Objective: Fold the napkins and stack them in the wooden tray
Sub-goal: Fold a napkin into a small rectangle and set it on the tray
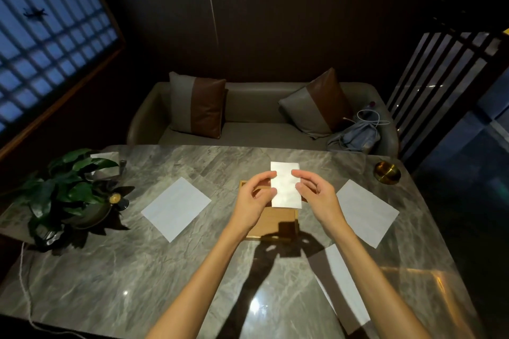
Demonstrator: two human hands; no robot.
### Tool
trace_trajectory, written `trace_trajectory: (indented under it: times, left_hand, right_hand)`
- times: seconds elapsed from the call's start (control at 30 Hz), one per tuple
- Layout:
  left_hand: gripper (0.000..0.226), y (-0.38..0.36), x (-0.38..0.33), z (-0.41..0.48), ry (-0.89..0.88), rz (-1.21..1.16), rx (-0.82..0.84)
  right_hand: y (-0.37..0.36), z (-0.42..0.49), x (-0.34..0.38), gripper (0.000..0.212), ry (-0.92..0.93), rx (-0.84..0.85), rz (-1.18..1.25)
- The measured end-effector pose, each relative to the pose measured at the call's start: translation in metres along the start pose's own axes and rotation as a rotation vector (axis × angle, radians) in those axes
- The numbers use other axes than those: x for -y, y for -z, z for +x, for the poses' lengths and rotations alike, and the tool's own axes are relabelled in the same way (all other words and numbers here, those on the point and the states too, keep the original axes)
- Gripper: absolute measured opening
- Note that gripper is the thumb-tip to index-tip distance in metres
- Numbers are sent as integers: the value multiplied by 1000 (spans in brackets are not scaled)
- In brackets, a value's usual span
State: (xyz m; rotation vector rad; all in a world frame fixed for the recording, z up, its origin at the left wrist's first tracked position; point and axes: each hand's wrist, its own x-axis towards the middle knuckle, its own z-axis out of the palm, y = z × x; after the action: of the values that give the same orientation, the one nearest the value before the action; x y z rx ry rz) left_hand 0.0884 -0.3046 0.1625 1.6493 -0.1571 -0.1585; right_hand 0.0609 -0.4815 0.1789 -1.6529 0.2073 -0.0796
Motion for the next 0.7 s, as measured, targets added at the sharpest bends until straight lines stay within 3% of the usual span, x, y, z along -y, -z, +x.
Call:
trace_trajectory:
  times: [0.17,0.33,0.43,0.57,0.7]
  left_hand:
    - [35,8,49,-8,124,65,12]
    - [35,-2,142,-53,385,150,-44]
    - [35,-6,179,-69,466,187,-5]
    - [46,0,209,-72,660,275,90]
    - [49,6,223,-79,868,306,11]
  right_hand:
    - [-15,-3,-50,49,-136,92,-25]
    - [-41,-31,-161,49,-389,30,-97]
    - [-50,-41,-208,49,-446,46,-128]
    - [-60,-46,-244,61,-606,75,-228]
    - [-67,-57,-260,59,-685,78,-421]
